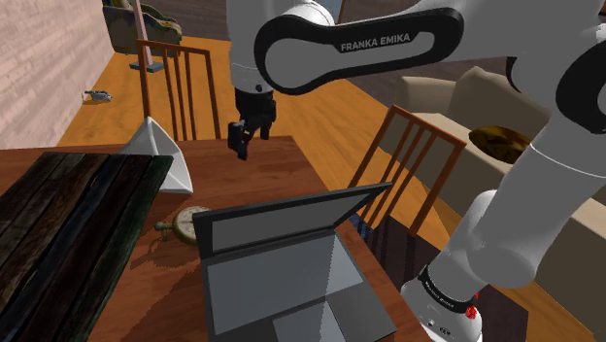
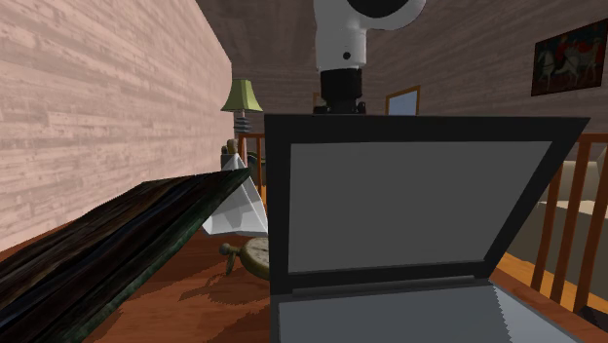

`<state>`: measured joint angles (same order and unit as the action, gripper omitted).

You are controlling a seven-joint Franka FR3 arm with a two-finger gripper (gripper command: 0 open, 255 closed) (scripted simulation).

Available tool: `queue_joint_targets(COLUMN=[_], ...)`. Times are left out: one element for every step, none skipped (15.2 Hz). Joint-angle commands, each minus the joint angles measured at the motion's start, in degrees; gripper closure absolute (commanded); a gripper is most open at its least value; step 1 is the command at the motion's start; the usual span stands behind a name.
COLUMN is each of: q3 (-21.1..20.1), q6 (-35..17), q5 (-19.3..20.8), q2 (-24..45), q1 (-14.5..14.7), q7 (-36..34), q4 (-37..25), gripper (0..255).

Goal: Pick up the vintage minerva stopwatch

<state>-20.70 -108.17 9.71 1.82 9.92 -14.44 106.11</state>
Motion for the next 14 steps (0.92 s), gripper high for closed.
queue_joint_targets(q3=[-0.9, -1.4, -1.8, -2.1, -2.4, -2.6, -2.9, -3.0, -3.2, -3.3, -3.3, -3.4, -3.4, -3.3], q6=[0.4, 0.7, 1.0, 1.4, 1.8, 2.3, 2.8, 3.4, 4.0, 4.7, 5.4, 6.2, 7.0, 7.9], q5=[1.3, 2.1, 2.8, 3.5, 4.3, 5.0, 5.8, 6.5, 7.2, 7.9, 8.5, 9.2, 9.8, 10.4], q2=[3.9, 6.0, 8.0, 10.1, 12.2, 14.3, 16.4, 18.5, 20.7, 22.9, 25.1, 27.4, 29.7, 32.0], q1=[1.1, 1.8, 2.5, 3.3, 4.1, 5.0, 5.9, 6.9, 7.9, 9.0, 10.1, 11.2, 12.5, 13.7], q7=[-0.9, -1.5, -2.0, -2.5, -3.0, -3.4, -3.8, -4.1, -4.4, -4.6, -4.8, -4.9, -4.9, -4.9], q4=[-3.2, -4.9, -6.7, -8.5, -10.4, -12.4, -14.4, -16.6, -18.8, -21.1, -23.5, -26.0, -28.7, -31.5], gripper=[0, 0, 0, 0, 0, 0, 0, 0, 0, 0, 0, 0, 0, 0])
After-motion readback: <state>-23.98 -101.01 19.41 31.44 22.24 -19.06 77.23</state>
